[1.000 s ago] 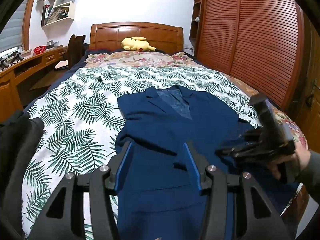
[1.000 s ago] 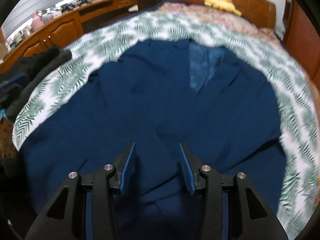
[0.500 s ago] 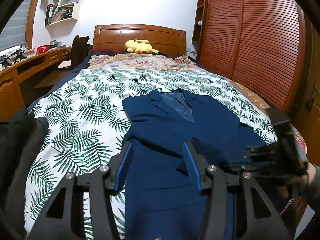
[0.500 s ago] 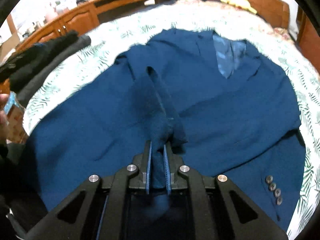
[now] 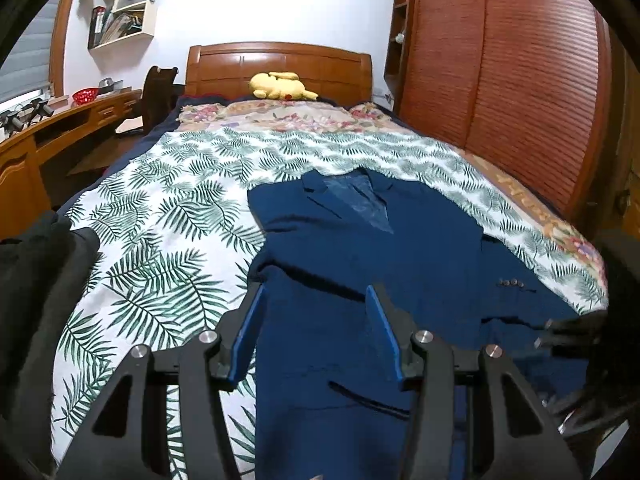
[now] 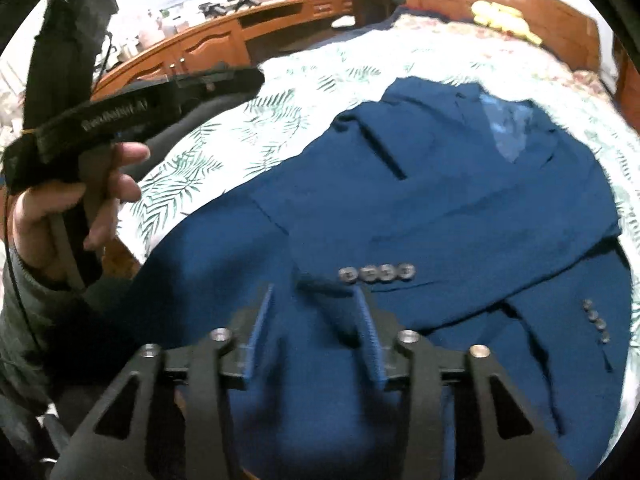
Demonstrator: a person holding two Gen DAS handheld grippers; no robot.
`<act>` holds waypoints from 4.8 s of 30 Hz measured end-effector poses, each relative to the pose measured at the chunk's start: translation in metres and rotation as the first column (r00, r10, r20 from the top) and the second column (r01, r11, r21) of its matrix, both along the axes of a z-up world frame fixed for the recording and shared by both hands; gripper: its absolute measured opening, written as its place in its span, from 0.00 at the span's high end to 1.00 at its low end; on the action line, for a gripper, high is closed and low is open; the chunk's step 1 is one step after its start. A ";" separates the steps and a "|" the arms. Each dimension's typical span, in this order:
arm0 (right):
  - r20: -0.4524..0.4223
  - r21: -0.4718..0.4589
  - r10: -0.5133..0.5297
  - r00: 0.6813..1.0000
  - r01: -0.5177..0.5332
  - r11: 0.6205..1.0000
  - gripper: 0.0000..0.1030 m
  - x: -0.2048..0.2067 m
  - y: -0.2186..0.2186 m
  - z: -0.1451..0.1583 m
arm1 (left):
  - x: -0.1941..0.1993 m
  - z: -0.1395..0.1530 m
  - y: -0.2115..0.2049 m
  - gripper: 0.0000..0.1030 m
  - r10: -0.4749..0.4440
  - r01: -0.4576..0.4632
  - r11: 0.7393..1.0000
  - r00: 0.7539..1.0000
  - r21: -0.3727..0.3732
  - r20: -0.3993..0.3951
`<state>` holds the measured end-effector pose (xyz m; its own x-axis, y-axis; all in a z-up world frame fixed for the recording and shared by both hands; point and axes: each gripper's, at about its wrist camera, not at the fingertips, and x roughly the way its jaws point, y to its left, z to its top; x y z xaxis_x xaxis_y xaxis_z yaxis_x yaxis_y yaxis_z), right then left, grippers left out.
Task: Fold large clothes
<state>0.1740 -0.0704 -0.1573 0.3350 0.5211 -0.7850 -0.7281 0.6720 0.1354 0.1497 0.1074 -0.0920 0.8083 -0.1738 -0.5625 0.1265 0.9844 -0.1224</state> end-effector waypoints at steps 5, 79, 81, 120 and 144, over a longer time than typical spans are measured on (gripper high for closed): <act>0.056 -0.041 -0.078 0.995 0.080 0.996 0.56 0.007 -0.029 0.002 | 0.007 -0.017 -0.015 0.51 -0.041 0.041 0.999 0.997 0.012 -0.059; 0.147 -0.162 -0.572 0.807 0.590 0.791 0.70 0.263 -0.237 -0.037 | 0.039 -0.091 -0.047 0.50 -0.034 0.056 0.996 0.963 0.073 -0.268; 0.149 -0.151 -0.562 0.814 0.580 0.800 0.60 0.247 -0.243 -0.031 | 0.036 -0.086 -0.046 0.50 -0.036 0.057 0.996 0.967 0.076 -0.253; 0.080 -0.116 -0.417 0.906 0.424 0.898 0.36 -0.005 -0.260 -0.037 | -0.083 -0.069 0.023 0.50 0.149 -0.141 0.989 0.966 0.056 -0.209; 0.021 -0.108 -0.354 0.935 0.354 0.929 0.49 -0.032 -0.256 -0.041 | -0.129 -0.098 0.020 0.70 0.024 -0.038 0.998 0.965 -0.049 -0.263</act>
<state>0.1416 -0.3267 -0.1979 0.4830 0.2803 -0.8295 -0.4405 0.8966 0.0464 0.0206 0.1277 -0.1899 0.6396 -0.1867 -0.7457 0.0527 0.9784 -0.1998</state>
